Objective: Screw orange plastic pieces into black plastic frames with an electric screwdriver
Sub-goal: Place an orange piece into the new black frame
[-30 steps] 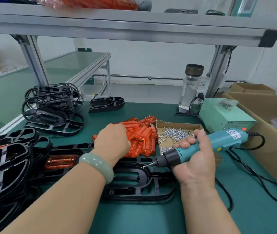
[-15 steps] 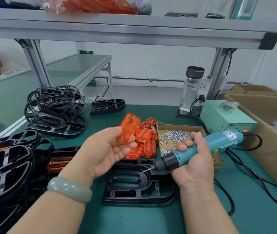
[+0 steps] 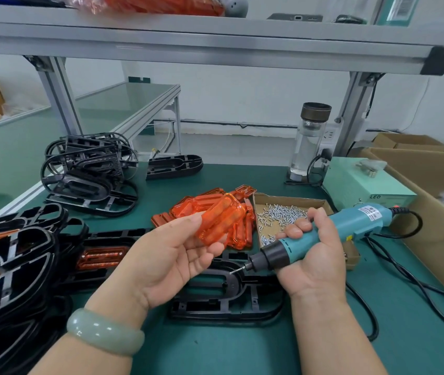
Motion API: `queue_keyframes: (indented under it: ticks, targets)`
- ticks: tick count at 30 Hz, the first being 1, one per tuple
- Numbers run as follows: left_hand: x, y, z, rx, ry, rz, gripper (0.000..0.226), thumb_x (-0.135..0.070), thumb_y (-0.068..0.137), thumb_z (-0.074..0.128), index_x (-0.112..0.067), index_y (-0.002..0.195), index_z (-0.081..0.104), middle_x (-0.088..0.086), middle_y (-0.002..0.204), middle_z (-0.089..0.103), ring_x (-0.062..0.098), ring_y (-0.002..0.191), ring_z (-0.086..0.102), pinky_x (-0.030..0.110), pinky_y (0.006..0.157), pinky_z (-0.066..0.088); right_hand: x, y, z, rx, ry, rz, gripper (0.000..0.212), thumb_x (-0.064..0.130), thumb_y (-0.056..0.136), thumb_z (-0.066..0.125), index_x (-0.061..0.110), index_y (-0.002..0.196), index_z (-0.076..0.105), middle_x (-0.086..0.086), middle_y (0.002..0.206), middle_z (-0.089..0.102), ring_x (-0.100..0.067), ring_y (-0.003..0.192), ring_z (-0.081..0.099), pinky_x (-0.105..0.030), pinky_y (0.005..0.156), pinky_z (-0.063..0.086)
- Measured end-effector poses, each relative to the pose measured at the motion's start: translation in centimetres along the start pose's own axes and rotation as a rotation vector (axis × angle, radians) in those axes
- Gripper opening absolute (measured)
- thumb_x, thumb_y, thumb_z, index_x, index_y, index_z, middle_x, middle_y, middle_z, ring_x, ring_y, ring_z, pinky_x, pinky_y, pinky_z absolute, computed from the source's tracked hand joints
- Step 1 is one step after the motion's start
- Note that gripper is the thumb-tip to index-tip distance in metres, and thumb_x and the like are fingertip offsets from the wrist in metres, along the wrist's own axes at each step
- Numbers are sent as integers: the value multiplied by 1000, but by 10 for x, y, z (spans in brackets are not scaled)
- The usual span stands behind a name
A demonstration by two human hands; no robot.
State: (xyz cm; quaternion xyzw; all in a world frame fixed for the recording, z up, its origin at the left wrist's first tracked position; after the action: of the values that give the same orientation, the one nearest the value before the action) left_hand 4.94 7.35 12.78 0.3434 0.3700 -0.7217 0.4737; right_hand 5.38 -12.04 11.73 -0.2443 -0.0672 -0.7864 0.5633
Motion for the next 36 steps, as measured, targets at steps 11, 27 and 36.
queue_keyframes:
  ticks: [11,27,36]
  targets:
    - [-43,-27,-17,-170,1295,549,33,-17,80,72,-47,68,67,-27,93,65,-14,93,56,-3,80,34,12,4,-4,-10,66,-27,16,27,93,59,23,80,50,12,58,46,-4,44,43,-21,56,39]
    - [-10,-26,-11,55,1392,614,19,-14,80,74,-31,86,76,-28,100,64,-10,109,52,9,97,36,11,3,-8,-42,52,-32,15,27,93,59,23,81,51,12,58,47,-4,44,44,-20,54,40]
    - [5,-23,1,196,1760,549,23,-25,93,55,-34,107,71,-28,112,61,-7,105,39,13,100,29,11,5,-8,-46,48,-29,14,28,93,58,23,81,52,12,58,47,-4,44,44,-21,55,40]
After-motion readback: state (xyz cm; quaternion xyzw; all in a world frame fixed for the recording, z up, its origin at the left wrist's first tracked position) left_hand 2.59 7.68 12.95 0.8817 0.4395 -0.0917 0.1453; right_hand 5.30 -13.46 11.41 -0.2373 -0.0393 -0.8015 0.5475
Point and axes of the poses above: each hand's wrist, its own y-axis towards the middle knuckle, its own z-axis out of the palm, x = y × z, the point moved 9 cm from there along y, towards the middle knuckle
